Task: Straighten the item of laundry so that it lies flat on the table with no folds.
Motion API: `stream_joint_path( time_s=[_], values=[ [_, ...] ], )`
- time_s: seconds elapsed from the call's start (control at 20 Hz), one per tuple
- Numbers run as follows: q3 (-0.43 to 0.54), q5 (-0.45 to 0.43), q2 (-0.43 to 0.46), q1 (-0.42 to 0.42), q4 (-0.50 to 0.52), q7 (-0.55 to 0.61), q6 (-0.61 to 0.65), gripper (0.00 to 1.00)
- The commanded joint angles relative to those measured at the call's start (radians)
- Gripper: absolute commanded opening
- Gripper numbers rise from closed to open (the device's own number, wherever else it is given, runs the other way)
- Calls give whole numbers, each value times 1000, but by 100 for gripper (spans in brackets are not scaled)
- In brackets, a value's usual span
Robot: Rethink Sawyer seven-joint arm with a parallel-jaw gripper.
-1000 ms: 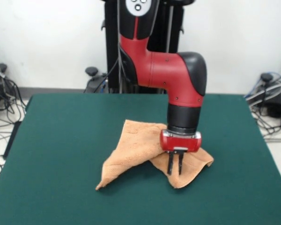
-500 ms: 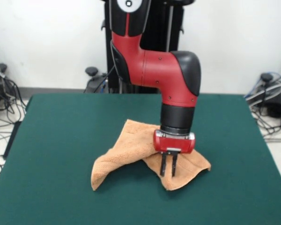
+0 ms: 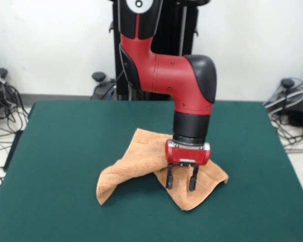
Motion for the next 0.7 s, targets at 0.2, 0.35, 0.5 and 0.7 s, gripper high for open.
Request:
stream_joint_path(
  time_s=[0.2, 0.35, 0.5, 0.7],
  values=[
    [4, -17, 0, -13, -69, 121, 29, 100],
    [-1, -51, -22, -36, -19, 116, 57, 100],
    [19, -103, -37, -82, 5, 121, 59, 100],
    [27, -123, -19, -100, -17, 121, 68, 100]
  ],
)
